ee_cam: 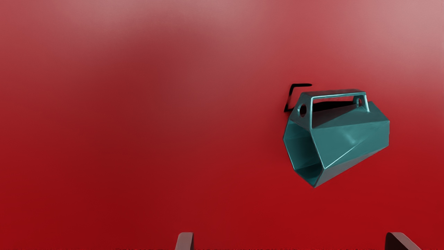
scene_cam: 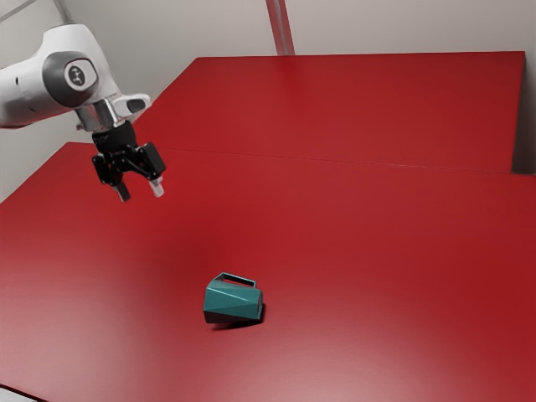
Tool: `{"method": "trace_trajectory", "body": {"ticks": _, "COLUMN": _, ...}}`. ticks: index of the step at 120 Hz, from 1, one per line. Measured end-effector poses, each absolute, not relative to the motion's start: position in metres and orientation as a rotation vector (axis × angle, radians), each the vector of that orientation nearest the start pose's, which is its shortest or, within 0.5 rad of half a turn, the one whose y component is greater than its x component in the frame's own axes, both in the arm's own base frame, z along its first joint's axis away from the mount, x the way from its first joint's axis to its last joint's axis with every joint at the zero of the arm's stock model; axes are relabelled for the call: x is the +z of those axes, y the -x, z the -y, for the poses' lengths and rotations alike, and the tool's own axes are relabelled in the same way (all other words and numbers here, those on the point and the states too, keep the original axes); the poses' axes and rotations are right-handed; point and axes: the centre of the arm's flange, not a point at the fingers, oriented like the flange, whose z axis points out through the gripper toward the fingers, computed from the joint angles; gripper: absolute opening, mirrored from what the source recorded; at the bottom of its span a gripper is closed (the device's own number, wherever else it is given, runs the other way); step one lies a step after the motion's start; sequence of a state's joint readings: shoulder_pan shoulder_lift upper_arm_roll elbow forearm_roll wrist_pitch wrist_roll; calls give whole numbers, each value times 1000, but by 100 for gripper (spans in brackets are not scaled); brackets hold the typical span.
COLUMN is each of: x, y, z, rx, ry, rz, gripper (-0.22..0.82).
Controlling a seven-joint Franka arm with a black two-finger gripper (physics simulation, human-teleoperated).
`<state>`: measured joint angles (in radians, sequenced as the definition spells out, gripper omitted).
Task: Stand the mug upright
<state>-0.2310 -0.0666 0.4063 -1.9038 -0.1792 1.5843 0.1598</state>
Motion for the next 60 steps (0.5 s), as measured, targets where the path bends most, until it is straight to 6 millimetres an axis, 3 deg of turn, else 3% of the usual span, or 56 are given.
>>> {"method": "trace_trajectory", "body": {"ticks": 20, "x": 465, "y": -471, "z": -100, "rx": 380, "ry": 3513, "rz": 165, "gripper": 60}}
{"method": "trace_trajectory", "body": {"ticks": 32, "x": 436, "y": -457, "z": -104, "rx": 369, "ry": 3601, "rz": 200, "gripper": 60}}
{"method": "trace_trajectory", "body": {"ticks": 60, "x": 382, "y": -440, "z": -88, "rx": 291, "ry": 3726, "rz": 173, "gripper": 60}}
